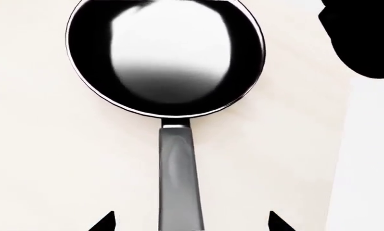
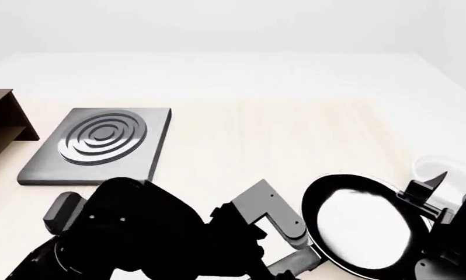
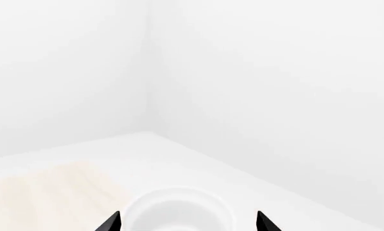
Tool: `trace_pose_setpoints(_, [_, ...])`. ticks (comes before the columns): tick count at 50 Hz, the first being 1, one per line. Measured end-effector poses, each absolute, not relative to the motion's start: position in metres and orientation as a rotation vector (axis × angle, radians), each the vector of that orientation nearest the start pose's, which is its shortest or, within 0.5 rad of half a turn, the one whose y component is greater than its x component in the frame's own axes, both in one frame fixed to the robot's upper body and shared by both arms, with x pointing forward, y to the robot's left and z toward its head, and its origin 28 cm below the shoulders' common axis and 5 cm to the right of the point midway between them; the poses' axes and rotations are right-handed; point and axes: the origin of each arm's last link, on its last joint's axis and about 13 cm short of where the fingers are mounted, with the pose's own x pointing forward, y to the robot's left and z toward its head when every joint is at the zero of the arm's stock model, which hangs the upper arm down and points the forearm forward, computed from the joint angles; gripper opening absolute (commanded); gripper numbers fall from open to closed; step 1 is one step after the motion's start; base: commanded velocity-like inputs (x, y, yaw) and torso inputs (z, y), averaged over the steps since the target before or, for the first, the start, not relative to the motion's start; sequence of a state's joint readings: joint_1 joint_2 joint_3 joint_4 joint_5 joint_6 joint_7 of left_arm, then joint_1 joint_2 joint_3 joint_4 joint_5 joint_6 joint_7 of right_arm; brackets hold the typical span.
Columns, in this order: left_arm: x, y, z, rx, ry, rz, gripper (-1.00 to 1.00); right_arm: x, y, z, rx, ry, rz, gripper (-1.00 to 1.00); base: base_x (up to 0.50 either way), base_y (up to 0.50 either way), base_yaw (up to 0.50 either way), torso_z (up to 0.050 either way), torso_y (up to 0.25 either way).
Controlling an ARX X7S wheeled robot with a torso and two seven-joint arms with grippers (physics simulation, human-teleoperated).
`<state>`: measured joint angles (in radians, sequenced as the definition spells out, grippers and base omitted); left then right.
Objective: Put the frying pan on top of the cabinet.
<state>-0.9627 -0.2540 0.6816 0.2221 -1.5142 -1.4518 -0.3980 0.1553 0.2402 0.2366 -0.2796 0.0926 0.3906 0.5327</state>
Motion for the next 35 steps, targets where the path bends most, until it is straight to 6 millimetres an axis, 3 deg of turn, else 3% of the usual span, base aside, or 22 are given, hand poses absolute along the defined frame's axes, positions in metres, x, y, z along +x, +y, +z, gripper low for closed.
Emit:
trace_pose_setpoints(18, [0.273,0.127,0.164,0.271,0.811,-1.006,1.00,0.234,-0.193,0.096,-0.096,-0.110,-0.744,1.00,0.00,0.00,0.00,0.000,0.000])
trace_pose_setpoints(35, [0.278,0.125,0.157,0.266,0.834,-1.026,1.00,0.234,-0.191,0.094,-0.092,-0.106,-0.732,1.00,0.00,0.00,0.00,0.000,0.000])
